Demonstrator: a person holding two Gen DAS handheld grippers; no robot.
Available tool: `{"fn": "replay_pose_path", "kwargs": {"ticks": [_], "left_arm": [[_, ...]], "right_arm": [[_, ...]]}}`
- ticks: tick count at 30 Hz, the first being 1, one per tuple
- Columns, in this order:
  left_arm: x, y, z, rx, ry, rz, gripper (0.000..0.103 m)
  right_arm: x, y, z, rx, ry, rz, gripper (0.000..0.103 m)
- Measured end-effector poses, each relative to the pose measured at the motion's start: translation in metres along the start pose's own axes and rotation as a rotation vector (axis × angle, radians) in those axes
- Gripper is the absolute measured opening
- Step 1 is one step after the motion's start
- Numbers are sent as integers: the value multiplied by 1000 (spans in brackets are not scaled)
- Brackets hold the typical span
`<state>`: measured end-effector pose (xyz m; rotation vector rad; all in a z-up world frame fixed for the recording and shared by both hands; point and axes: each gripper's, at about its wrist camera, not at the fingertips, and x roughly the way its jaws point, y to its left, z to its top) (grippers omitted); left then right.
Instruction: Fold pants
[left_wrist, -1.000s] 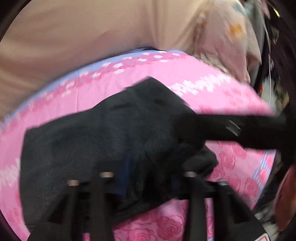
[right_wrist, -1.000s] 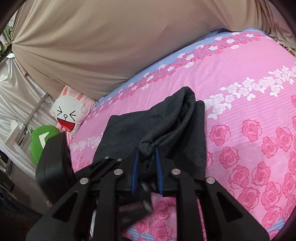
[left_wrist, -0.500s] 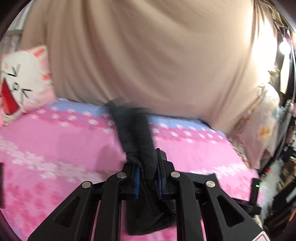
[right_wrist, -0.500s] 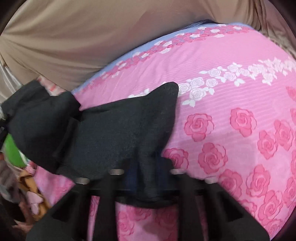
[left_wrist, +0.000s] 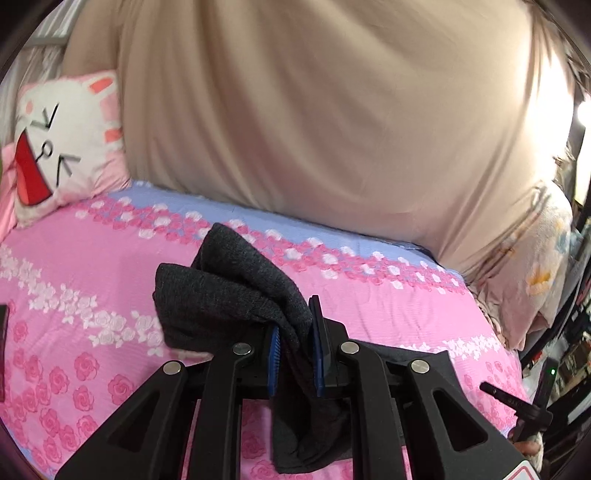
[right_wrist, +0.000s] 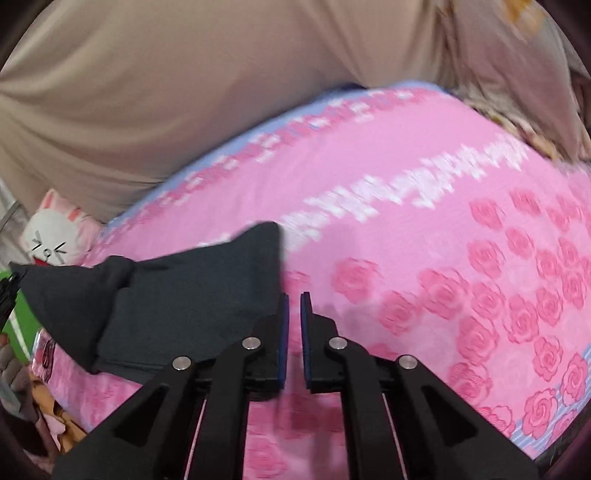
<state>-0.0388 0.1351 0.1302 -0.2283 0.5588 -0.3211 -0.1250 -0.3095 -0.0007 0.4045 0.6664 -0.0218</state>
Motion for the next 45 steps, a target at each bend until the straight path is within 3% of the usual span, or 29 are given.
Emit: {"fn": "replay_pose_path", "kwargs": {"ticks": [1,2,3,6,8,9,10,13,15,20,23,26,28,29,30,32,35,38,39,41,43,45], "left_arm": [[-3,-11,1,20,-4,-16,12],[-6,-29,3,57,-5,-49,12],[-5,-43,2,86,-1,-79,12],[8,-104,-11,194,55,-208,17],[41,-147,-37,233,183,-328,31],[58,-161,-52,247,255,-363,58],[74,-174,-67,255,316,-379,68],[102,-191,-108,241,446,-412,72],[102,-186,-117,213,472,-427,72],[78,-147,-100,167,394,-360,78],[65,-117,-85,126,339,-273,78],[58,-90,-74,99,280,-179,78],[57,-73,-69,72,259,-129,78],[58,-65,-67,53,256,-114,78],[57,-57,-66,32,255,-107,78],[53,-47,-64,3,249,-97,78],[52,-32,-65,-22,243,-87,79],[61,-27,-75,-29,266,-84,80],[68,-28,-79,-33,282,-74,80],[72,-29,-84,-29,289,-56,80],[74,-32,-88,-8,294,-59,80],[75,-41,-90,20,288,-68,80]], "right_arm": [[1,6,2,-2,-9,23,27],[3,9,6,4,-19,34,45],[3,9,6,11,-26,42,51],[9,8,6,35,-13,64,51],[11,5,4,37,-9,61,51],[10,0,3,40,-12,51,51],[7,-6,2,49,-17,35,51],[-5,-20,-3,67,-23,5,51],[-9,-27,-4,74,-23,8,52],[2,-16,4,75,7,128,60],[30,8,4,37,85,201,67],[67,28,-7,10,168,230,68],[67,43,-6,-55,146,158,42],[59,49,-2,-84,116,129,24],[49,51,3,-91,93,138,17],[23,50,11,-75,47,174,16],[6,50,8,-125,2,75,13],[42,28,-8,-92,111,-33,15],[41,17,-11,-20,89,-8,22],[27,15,-6,41,54,24,24],[9,32,6,-15,-10,40,24],[6,55,17,-77,-18,91,24]]}}
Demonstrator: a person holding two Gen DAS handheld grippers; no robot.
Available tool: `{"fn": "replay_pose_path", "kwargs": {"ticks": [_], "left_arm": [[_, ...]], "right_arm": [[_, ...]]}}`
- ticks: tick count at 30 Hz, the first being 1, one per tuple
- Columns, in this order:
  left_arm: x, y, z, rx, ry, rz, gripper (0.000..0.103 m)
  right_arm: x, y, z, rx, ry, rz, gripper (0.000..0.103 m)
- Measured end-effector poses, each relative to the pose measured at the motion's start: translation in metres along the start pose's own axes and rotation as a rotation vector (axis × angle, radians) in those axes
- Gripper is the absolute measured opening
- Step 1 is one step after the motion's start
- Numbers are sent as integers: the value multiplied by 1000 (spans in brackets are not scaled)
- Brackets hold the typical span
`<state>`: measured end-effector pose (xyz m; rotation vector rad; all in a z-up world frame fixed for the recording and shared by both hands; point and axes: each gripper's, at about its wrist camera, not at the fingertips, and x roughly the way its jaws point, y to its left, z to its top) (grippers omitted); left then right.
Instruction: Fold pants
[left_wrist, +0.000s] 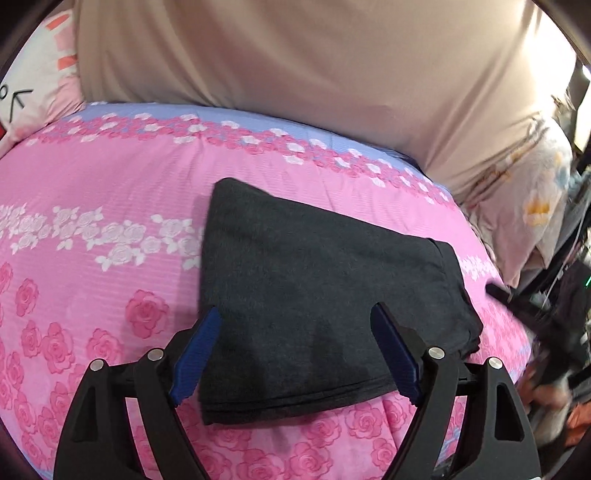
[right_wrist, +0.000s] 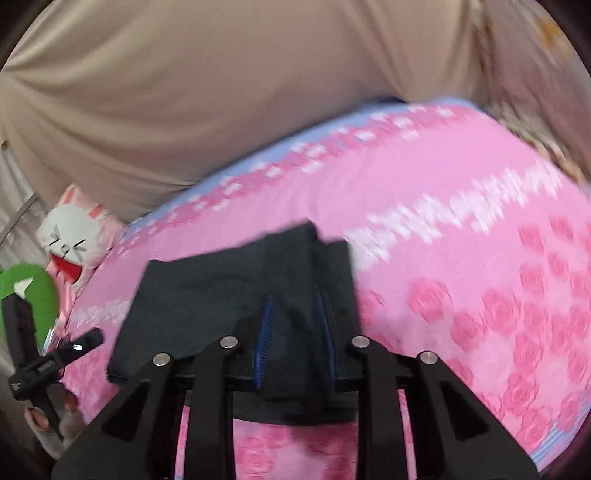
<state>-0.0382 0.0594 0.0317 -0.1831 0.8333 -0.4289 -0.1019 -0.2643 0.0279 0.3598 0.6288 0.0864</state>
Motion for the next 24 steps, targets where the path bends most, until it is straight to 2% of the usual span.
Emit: {"fn": "replay_pose_path", "kwargs": {"ticks": [2,5,6,7,8,9,11,12,15,16,17,18,19,22,24], "left_arm": [[3,-11,1,32,-9,7,80],[16,-30,0,76,8,16,80],[20,-33,0,82,14,19,81],[27,-37,-2,95,30,34,82],[33,-40,-4,106,46,60,82],[38,-42,-5,115,54,88,82],[47,-43,-10,136,71,155,82],[52,-43,-13,148,84,183,83],[57,-40,-16,148,78,202,86],[58,-40,-16,149,76,202,87],[58,-39,-17,150,75,204,87],[59,-38,-17,151,75,206,87],[59,-38,-17,152,75,205,87],[61,-39,-18,156,73,210,87],[61,-39,-19,160,70,218,87]], "right_arm": [[13,26,11,-55,14,64,24],[54,43,19,-132,71,69,23],[71,41,17,-143,90,32,22],[91,33,17,-150,107,-49,22],[110,17,16,-141,118,-107,8],[111,2,16,-111,75,-59,4],[96,-14,20,6,100,-5,3],[85,-10,20,14,88,-5,7],[56,14,9,-93,38,-50,14],[51,16,-1,-116,42,-61,17],[56,15,-5,-121,67,-79,28],[64,9,-12,-127,103,-106,31],[69,3,-22,-128,118,-119,30],[50,2,-27,-83,79,-102,31],[37,-1,-28,-58,58,-82,39]]}}
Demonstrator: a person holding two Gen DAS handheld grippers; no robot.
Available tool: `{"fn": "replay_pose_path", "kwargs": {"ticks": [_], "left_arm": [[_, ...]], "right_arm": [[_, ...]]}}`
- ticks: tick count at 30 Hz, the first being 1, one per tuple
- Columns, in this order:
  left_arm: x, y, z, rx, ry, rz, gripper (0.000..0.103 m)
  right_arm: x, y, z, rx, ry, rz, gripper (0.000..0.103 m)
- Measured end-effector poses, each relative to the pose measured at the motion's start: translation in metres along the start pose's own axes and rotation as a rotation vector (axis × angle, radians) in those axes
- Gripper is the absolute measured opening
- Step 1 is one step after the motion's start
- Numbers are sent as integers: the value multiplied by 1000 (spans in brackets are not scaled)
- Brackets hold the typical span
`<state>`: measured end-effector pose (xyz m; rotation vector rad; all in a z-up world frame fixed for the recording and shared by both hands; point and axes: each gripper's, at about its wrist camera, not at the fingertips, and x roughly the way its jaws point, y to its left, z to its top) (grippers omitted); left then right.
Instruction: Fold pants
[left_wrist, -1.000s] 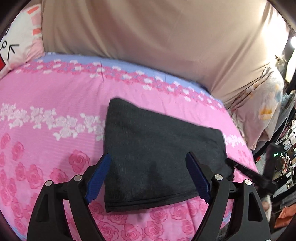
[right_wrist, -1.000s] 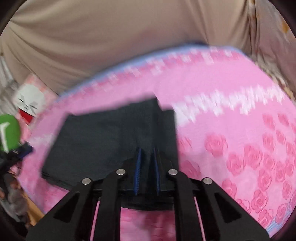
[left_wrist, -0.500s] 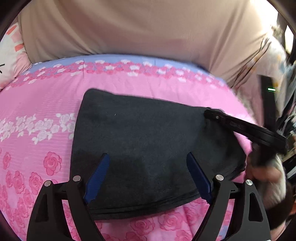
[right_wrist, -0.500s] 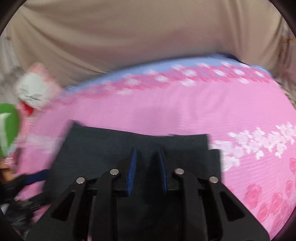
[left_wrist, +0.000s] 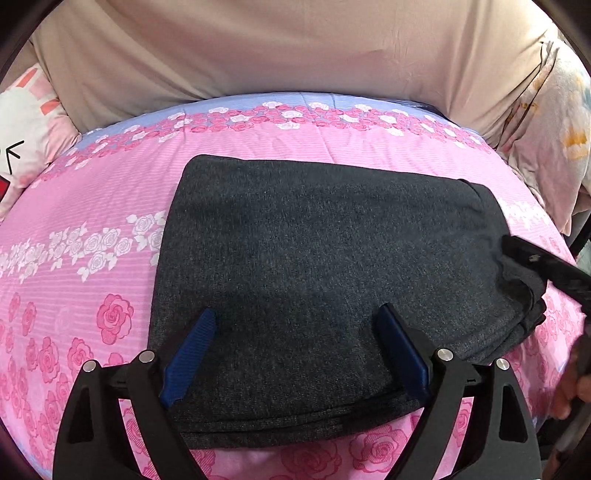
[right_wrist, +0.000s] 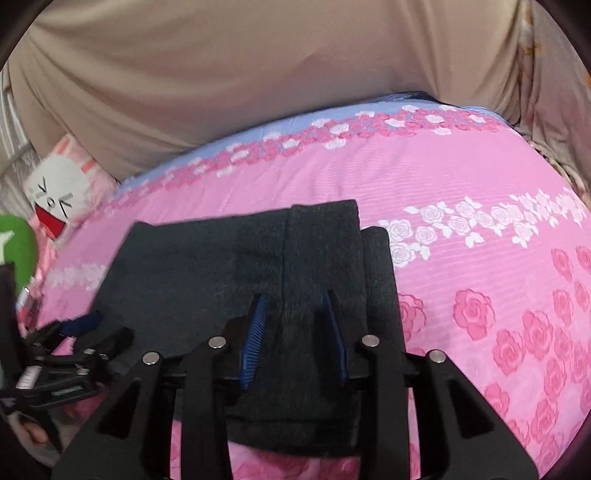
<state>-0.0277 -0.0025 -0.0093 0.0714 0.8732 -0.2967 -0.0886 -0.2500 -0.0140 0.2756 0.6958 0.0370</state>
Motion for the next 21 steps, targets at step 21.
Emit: {"fn": "replay_pose_path", "kwargs": {"ticks": [21], "left_arm": [[3,-1,0,-2,-13,25,91]], "right_arm": [[-12,3,-34,-30,-11,-16,26]]}}
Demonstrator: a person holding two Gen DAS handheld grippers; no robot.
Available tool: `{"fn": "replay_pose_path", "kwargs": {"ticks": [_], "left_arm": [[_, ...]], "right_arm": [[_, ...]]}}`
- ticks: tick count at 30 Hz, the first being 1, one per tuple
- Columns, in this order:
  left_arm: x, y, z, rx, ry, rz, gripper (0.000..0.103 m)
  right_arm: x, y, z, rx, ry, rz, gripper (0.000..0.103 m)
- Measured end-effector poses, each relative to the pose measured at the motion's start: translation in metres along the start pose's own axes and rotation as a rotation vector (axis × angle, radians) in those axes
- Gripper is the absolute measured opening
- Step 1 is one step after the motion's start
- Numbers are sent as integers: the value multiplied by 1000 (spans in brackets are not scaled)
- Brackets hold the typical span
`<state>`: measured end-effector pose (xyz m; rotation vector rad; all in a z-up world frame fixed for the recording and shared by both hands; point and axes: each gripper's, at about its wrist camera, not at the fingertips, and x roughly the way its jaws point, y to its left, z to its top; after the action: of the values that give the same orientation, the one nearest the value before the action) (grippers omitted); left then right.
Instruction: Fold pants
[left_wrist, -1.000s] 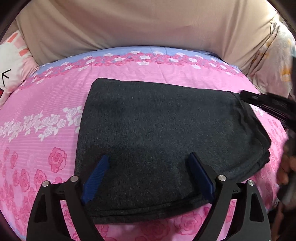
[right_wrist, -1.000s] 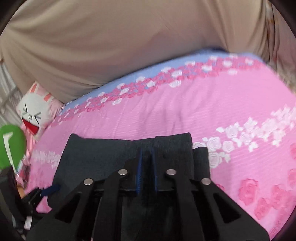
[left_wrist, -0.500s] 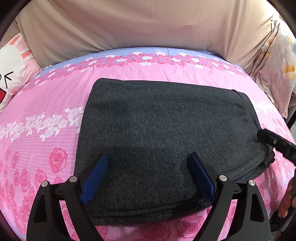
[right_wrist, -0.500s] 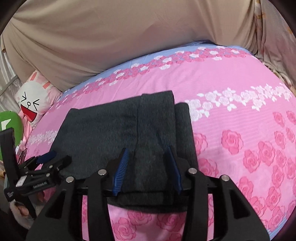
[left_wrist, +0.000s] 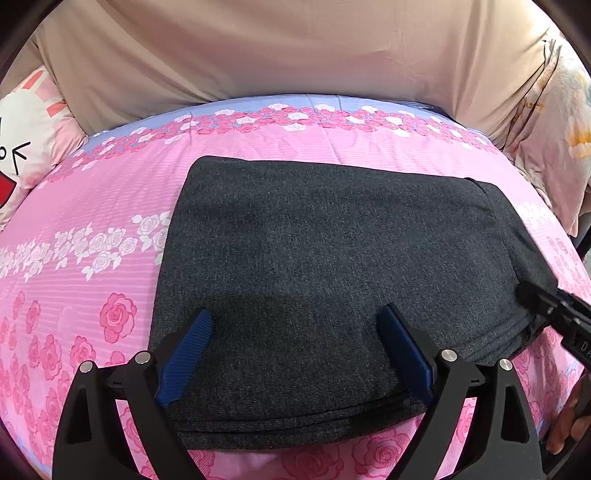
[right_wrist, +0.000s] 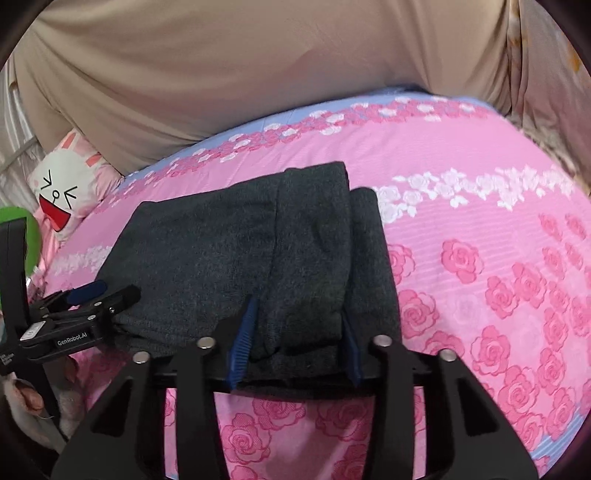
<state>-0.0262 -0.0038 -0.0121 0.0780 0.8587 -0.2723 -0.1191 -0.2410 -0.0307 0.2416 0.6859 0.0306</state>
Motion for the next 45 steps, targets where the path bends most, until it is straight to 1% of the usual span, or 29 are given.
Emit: {"fn": "replay_pose_path", "kwargs": {"ticks": [2,4,6,7,11,14,16,18,20,21,22,23,24,26,27,28,29,30,31,32,34,35,36,38,39,40,41,44,45], "left_arm": [[1,0,0,0,0,1,91],[1,-1,0,3,-2,1,92],[1,-1,0,7,-4,4,92],[1,-2,-1,8,-4,6,92],[2,-1,0,8,-5,9,92],[2,-1,0,5,-6,10,92],[2,-1,0,6,-6,14,92],[2,-2,-1,7,-7,18,92],[1,-2,-1,7,-9,19,92],[1,-2,-1,7,-10,18,92],[1,-2,-1,6,-9,17,92],[1,-2,-1,6,-9,15,92],[1,-2,-2,8,-9,8,92],[-1,-2,-2,4,-15,7,92],[-8,0,-4,1,-47,-7,91],[-15,3,-5,-7,-81,-5,91],[-32,11,-9,-35,-161,-25,91],[-41,20,-12,-63,-200,-59,92],[-47,30,-15,-98,-213,-95,92],[-49,45,-18,-147,-189,-131,92],[-43,66,-18,-226,-129,-169,92],[-39,78,-19,-273,-97,-188,92],[-32,94,-21,-357,-58,-221,92],[-22,113,-25,-474,-19,-294,92],[-17,116,-27,-499,-4,-321,91],[-15,116,-27,-510,-2,-334,92],[-16,114,-27,-504,-9,-332,92],[-4,94,-17,-431,43,-446,87],[-2,86,-13,-400,33,-417,73]], "right_arm": [[-14,-4,5,29,-34,31,18],[-19,-6,7,30,-35,42,17],[-3,-13,1,34,10,21,18],[9,-18,-6,42,35,14,22],[-3,-21,-4,94,-5,28,27],[-24,-6,16,38,-85,6,27],[-29,4,34,6,-119,36,27],[-19,9,47,-5,-115,71,27],[13,10,58,-16,-69,79,26],[27,7,60,-20,-47,52,25],[49,0,60,-26,-3,-17,24],[71,-12,58,-6,27,-25,23],[69,-21,59,46,16,25,23],[51,-24,61,95,11,31,24],[39,-23,59,99,-12,27,28],[22,-23,55,97,-30,35,29],[12,-25,50,99,-36,43,33],[3,-27,44,104,-38,47,46],[-4,-31,37,110,-32,50,53],[-11,-36,26,119,-10,46,60],[-14,-45,10,149,35,70,62],[-12,-48,9,170,52,89,65],[-9,-51,4,195,73,111,72],[0,-51,-3,224,104,127,79],[4,-49,-3,230,113,143,81],[6,-48,-4,234,115,156,83],[7,-42,-4,227,101,157,89],[14,-31,-1,220,89,162,92],[19,-31,0,225,79,167,92]]}}
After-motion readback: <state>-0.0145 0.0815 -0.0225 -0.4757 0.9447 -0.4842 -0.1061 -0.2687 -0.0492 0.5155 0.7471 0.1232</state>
